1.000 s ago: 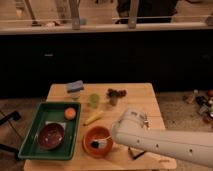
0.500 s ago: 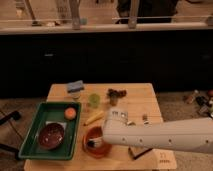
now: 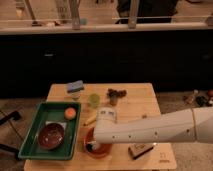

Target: Wipe red bowl with brush

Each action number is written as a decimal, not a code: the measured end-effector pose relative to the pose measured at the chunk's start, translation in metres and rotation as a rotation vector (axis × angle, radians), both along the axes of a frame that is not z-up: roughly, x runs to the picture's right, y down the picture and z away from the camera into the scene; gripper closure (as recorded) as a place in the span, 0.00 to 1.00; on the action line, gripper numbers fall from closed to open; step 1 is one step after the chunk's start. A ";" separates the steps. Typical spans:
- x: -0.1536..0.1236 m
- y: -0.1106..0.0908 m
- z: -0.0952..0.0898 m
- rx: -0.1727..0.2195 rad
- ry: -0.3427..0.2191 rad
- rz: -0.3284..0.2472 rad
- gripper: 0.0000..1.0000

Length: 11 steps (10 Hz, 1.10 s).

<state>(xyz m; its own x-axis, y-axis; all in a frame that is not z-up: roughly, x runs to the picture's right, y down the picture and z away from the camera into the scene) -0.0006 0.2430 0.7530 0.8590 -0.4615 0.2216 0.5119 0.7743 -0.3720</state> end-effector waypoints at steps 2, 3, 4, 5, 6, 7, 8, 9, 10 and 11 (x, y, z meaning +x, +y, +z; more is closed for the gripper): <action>0.003 0.002 0.003 -0.009 0.020 -0.010 1.00; 0.007 0.000 0.004 -0.011 0.030 -0.005 1.00; 0.013 -0.002 0.006 -0.013 0.042 0.002 1.00; 0.019 -0.005 0.008 -0.014 0.052 0.013 1.00; 0.022 -0.008 0.009 -0.013 0.058 0.023 1.00; 0.024 -0.014 0.011 -0.010 0.064 0.037 1.00; 0.024 -0.019 0.013 -0.009 0.067 0.045 1.00; 0.023 -0.022 0.014 -0.006 0.066 0.051 1.00; 0.019 -0.026 0.013 -0.003 0.063 0.050 1.00; 0.008 -0.029 0.011 0.002 0.048 0.044 1.00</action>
